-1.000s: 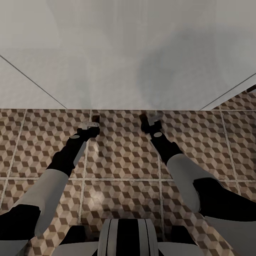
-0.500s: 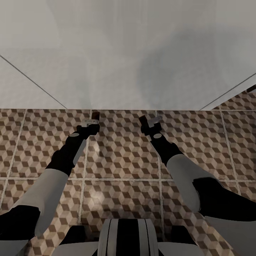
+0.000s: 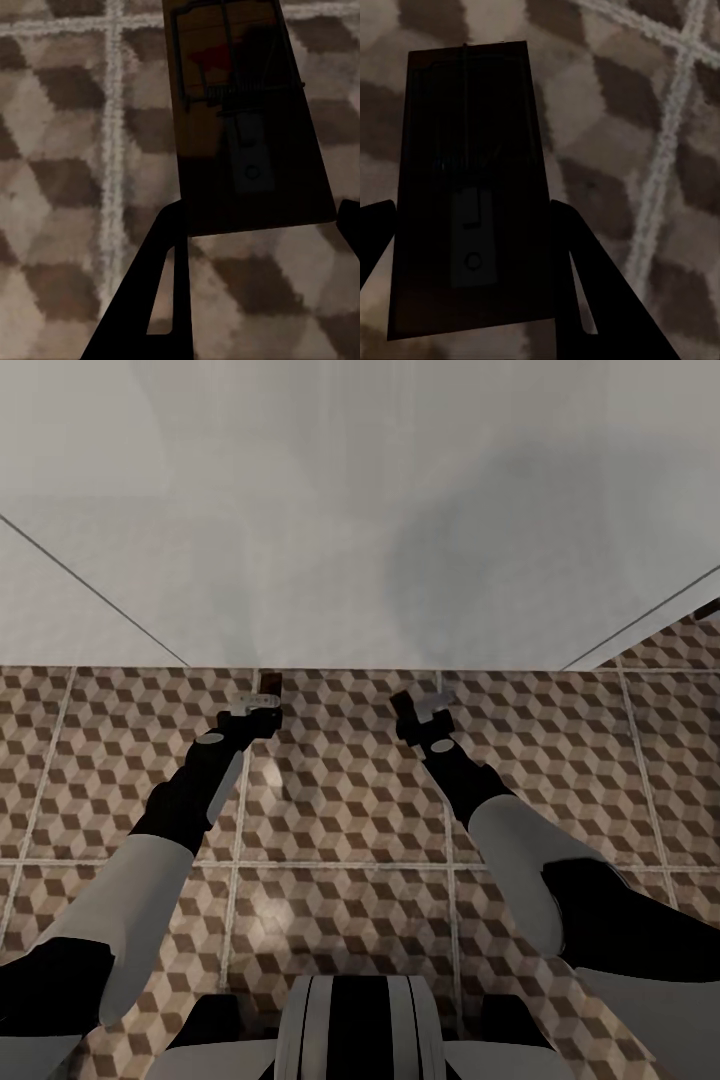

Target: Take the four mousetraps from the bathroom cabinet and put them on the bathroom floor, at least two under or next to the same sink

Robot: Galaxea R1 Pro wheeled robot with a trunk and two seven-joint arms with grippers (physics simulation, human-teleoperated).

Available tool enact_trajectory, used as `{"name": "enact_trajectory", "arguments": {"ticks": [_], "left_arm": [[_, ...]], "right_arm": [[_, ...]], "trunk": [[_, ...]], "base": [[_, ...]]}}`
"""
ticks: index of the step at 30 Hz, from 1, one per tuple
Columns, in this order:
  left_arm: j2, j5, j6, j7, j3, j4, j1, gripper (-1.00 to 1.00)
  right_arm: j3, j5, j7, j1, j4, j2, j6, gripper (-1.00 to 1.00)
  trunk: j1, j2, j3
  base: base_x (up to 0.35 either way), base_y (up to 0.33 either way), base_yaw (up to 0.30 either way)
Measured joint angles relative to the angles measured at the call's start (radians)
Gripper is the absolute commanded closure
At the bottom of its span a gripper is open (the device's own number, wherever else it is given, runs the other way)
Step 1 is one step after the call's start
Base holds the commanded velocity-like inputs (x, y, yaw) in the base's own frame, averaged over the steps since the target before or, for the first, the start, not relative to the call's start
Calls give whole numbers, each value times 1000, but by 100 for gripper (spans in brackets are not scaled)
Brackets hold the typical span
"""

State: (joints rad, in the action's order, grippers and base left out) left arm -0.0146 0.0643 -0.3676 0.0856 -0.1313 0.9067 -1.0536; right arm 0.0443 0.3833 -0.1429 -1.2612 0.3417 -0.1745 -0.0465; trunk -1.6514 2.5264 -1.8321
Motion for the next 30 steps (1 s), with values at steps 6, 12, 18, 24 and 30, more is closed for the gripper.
{"name": "enact_trajectory", "arguments": {"ticks": [6, 12, 18, 24, 30], "left_arm": [[-1, 0, 0, 0, 0, 0, 0, 100], [-1, 1, 0, 0, 0, -3, 0, 100], [-1, 1, 0, 0, 0, -11, 0, 100], [-1, 2, 0, 0, 0, -16, 0, 100], [0, 1, 0, 0, 0, -30, 0, 100]], "right_arm": [[0, 0, 0, 0, -2, 0, 0, 100], [0, 0, 0, 1, -3, 0, 1, 100], [0, 0, 0, 1, -3, 0, 2, 100], [0, 1, 0, 1, -3, 0, 4, 100], [0, 1, 0, 1, -2, 0, 4, 100]], "trunk": [[0, 0, 0], [0, 0, 0], [0, 0, 0], [0, 0, 0], [0, 0, 0]], "base": [[0, 0, 0], [0, 0, 0], [0, 0, 0], [0, 0, 0], [0, 0, 0]]}}
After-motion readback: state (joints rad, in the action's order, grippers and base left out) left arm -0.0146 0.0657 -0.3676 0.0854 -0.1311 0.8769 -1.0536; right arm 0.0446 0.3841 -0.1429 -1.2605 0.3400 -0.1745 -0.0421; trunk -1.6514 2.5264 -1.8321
